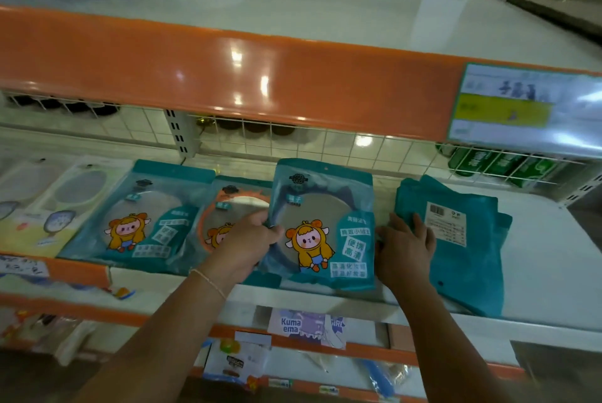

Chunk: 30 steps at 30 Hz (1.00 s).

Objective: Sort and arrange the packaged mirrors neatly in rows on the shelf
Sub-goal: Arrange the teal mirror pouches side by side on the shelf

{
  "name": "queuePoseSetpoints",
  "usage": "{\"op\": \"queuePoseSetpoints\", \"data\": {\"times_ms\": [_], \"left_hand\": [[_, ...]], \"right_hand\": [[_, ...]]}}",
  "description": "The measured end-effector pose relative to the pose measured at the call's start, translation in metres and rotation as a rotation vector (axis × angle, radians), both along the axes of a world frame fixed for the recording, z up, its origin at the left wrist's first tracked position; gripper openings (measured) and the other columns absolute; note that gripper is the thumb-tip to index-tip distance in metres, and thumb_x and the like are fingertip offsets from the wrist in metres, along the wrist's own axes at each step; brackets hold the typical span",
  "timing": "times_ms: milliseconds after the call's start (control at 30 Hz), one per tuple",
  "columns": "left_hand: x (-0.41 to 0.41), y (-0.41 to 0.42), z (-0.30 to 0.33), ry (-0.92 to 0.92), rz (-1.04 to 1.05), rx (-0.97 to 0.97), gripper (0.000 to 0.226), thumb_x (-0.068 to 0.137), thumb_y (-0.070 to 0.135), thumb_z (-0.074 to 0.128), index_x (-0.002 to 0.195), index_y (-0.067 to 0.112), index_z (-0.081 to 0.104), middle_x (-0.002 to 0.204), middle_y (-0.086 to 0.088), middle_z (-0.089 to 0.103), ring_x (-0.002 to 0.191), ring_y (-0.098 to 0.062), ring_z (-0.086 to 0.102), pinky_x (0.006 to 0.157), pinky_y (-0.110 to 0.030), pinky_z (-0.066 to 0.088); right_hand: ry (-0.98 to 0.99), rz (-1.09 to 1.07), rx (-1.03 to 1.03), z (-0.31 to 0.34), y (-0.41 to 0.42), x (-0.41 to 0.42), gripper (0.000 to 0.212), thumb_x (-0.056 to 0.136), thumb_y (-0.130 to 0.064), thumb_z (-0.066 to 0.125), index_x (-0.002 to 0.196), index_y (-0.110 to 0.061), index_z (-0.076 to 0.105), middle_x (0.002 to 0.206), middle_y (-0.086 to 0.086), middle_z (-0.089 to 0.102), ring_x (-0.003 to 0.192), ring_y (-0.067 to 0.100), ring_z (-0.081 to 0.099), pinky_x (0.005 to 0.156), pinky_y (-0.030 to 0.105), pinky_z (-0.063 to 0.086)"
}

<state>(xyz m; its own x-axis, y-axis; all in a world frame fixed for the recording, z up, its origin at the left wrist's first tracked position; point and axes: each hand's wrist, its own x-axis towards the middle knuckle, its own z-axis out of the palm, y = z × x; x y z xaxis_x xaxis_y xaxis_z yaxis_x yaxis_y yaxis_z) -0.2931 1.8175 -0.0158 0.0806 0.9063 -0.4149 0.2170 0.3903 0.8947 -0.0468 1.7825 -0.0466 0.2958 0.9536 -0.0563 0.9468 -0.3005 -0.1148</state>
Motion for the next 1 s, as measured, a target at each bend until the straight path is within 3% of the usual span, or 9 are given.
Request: {"op": "queuePoseSetpoints", "data": {"times_ms": [233, 333, 467, 600, 700, 767, 833, 933, 1000], "left_hand": [[0.037, -0.009, 0.000, -0.027, -0.043, -0.009, 0.021, 0.096, 0.006, 0.053, 0.113, 0.017, 0.061, 0.094, -0.005, 0.062, 0.086, -0.018, 0.058, 0.070, -0.025, 0.047], [0.048, -0.005, -0.002, -0.030, -0.044, -0.014, 0.018, 0.097, 0.006, 0.053, 0.104, 0.019, 0.062, 0.098, -0.008, 0.062, 0.087, -0.019, 0.058, 0.071, -0.026, 0.048], [0.052, 0.002, -0.005, -0.016, -0.037, -0.030, 0.019, 0.097, 0.010, 0.055, 0.113, 0.017, 0.063, 0.099, -0.008, 0.063, 0.090, -0.021, 0.059, 0.077, -0.030, 0.049], [0.050, 0.005, -0.005, -0.021, -0.072, -0.021, 0.015, 0.097, 0.011, 0.054, 0.109, 0.014, 0.061, 0.093, -0.008, 0.059, 0.086, -0.020, 0.056, 0.078, -0.034, 0.049], [0.036, 0.005, -0.003, 0.137, -0.181, 0.145, 0.010, 0.095, 0.023, 0.058, 0.103, 0.017, 0.058, 0.098, -0.006, 0.066, 0.086, -0.016, 0.064, 0.077, -0.029, 0.054], [0.023, 0.004, 0.000, 0.350, -0.224, 0.426, 0.009, 0.095, 0.028, 0.059, 0.098, 0.021, 0.053, 0.089, 0.003, 0.066, 0.075, -0.007, 0.063, 0.064, -0.018, 0.053], [0.007, 0.006, -0.004, 0.562, -0.197, 0.737, 0.009, 0.096, 0.026, 0.056, 0.097, 0.017, 0.057, 0.082, 0.001, 0.064, 0.070, -0.011, 0.060, 0.062, -0.025, 0.051], [-0.020, 0.012, -0.020, 0.719, -0.359, 0.867, 0.028, 0.094, 0.029, 0.052, 0.114, 0.012, 0.063, 0.110, -0.003, 0.065, 0.102, -0.020, 0.059, 0.090, -0.032, 0.049], [-0.033, 0.012, -0.032, 0.827, -0.528, 0.885, 0.044, 0.093, 0.040, 0.046, 0.128, 0.016, 0.059, 0.137, -0.003, 0.055, 0.131, -0.021, 0.044, 0.115, -0.035, 0.029]], "right_hand": [[-0.006, -0.025, -0.024, 0.006, -0.009, 0.045, 0.036, 0.096, -0.041, 0.048, 0.130, -0.035, 0.057, 0.158, -0.003, 0.030, 0.150, 0.032, 0.000, 0.120, 0.052, 0.003], [0.082, -0.016, 0.186, 0.006, -0.011, 0.051, 0.033, 0.095, -0.027, 0.054, 0.126, -0.021, 0.064, 0.147, 0.006, 0.048, 0.148, 0.034, 0.017, 0.119, 0.051, 0.014], [0.571, -0.138, 0.668, 0.024, -0.026, 0.030, 0.028, 0.095, -0.017, 0.058, 0.122, -0.010, 0.063, 0.116, 0.009, 0.065, 0.105, 0.029, 0.062, 0.086, 0.041, 0.053], [1.170, -0.273, 0.320, 0.028, -0.025, 0.002, 0.052, 0.090, -0.029, 0.068, 0.136, -0.029, 0.043, 0.117, -0.003, 0.061, 0.089, 0.012, 0.066, 0.069, 0.035, 0.059], [1.285, -0.367, 0.226, 0.018, -0.019, -0.002, 0.061, 0.088, -0.015, 0.070, 0.139, -0.036, 0.042, 0.119, 0.010, 0.064, 0.094, 0.026, 0.069, 0.078, 0.052, 0.059], [1.267, -0.403, 0.254, 0.016, -0.019, -0.002, 0.060, 0.090, -0.009, 0.067, 0.139, -0.035, 0.045, 0.124, 0.012, 0.060, 0.098, 0.028, 0.066, 0.078, 0.050, 0.059], [1.215, -0.391, 0.278, 0.015, -0.022, -0.004, 0.058, 0.092, -0.006, 0.063, 0.141, -0.031, 0.044, 0.130, 0.013, 0.056, 0.102, 0.028, 0.063, 0.075, 0.043, 0.058], [1.130, -0.351, 0.270, 0.007, -0.025, -0.009, 0.059, 0.093, -0.004, 0.060, 0.144, -0.028, 0.040, 0.133, 0.013, 0.055, 0.104, 0.027, 0.062, 0.075, 0.038, 0.057], [1.040, -0.316, 0.240, 0.001, -0.026, -0.012, 0.061, 0.094, -0.005, 0.059, 0.146, -0.028, 0.037, 0.130, 0.010, 0.056, 0.099, 0.022, 0.063, 0.070, 0.032, 0.056]]}}
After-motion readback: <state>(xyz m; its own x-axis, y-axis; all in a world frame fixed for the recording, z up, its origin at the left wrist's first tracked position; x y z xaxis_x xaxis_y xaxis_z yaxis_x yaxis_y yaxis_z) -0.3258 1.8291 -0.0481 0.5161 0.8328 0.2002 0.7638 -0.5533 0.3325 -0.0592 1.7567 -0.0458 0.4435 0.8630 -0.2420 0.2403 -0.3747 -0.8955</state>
